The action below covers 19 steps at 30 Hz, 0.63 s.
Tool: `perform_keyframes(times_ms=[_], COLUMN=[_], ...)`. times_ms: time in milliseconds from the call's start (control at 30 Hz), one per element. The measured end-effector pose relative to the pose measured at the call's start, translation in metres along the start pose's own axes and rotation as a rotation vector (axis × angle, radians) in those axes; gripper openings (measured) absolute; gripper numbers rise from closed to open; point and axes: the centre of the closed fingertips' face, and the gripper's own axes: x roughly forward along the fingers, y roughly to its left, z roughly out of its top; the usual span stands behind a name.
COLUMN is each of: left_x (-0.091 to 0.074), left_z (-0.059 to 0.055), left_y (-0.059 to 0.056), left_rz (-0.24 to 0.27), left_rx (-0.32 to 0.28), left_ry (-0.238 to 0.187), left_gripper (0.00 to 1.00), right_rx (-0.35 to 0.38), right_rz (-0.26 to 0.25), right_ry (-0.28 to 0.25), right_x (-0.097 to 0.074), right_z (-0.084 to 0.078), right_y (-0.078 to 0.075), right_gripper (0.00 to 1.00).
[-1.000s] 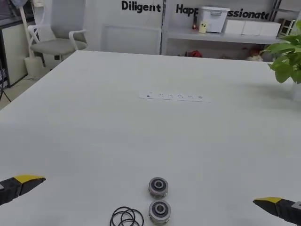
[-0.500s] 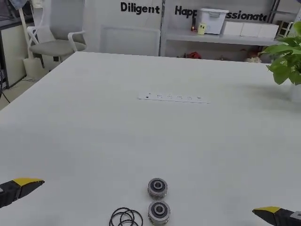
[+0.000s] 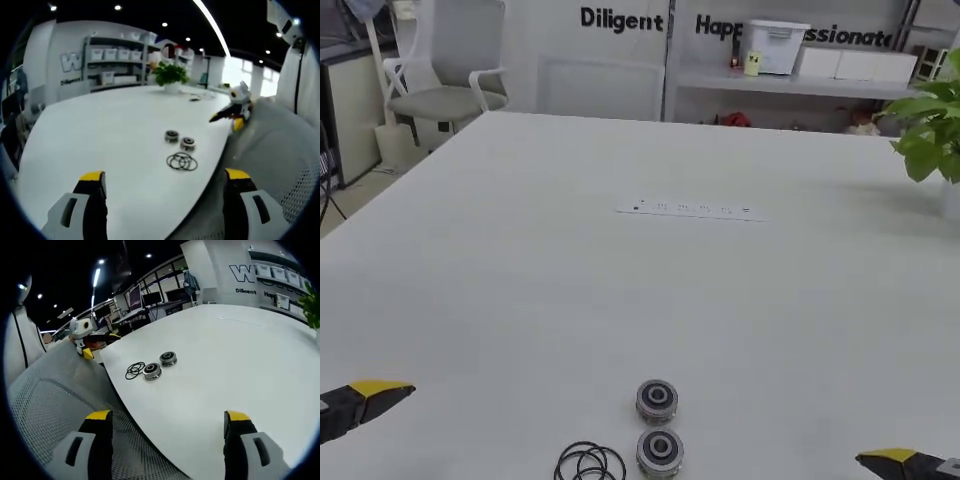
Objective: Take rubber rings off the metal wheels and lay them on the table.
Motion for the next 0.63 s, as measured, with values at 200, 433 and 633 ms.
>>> perform_keyframes(times_ms=[200,433,633], left_x=[-0.0007,-0.0006,-0.0002], left_z=[-0.0018,-0.0013,-0.0007], left_y=[0.002,0.0007,-0.0022], left_rz=[0.008,0.015,0.014], left_rx=[-0.006,-0.009,-0.011], left_ry=[0.004,0.011,0.024], left_gripper=[0.98,0.97,0.97], right_rx=[0.003,-0.001,0.008], right_rz=[0.0,0.011,0.016], right_ry=[-0.006,0.0,-0.005], right_x=[-0.0006,0.0,0.0001], right_z=[0.0007,0.0005,0.0002], right_y=[0.0017,0.0042,0.0045], right_gripper=[0.88,0.88,0.87])
